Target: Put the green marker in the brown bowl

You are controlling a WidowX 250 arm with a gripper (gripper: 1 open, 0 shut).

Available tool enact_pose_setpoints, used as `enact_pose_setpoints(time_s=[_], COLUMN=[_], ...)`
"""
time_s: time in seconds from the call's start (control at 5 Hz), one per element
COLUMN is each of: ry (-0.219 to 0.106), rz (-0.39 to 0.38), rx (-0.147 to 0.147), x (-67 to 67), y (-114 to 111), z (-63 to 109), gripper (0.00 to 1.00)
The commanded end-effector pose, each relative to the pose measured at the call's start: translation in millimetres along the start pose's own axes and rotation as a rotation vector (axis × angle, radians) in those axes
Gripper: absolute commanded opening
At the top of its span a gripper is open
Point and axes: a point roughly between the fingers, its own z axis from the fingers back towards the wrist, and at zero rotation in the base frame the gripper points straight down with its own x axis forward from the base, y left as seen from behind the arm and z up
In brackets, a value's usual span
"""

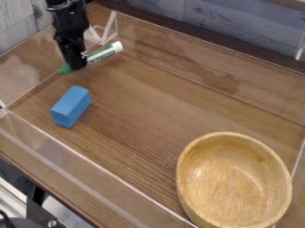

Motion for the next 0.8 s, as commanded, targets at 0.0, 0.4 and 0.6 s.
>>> enact_pose_setpoints(time_s=[0.0, 0.4, 0.6], ry=[-0.048, -0.061, -0.076], rz=[0.015, 0.032, 0.023], rx=[0.055, 0.055, 0.056], x=[5.0, 8.2, 12.6], y=[10.0, 9.1, 3.8], z=[21.1, 16.3, 18.8], gripper=[0.0, 0.0, 0.0])
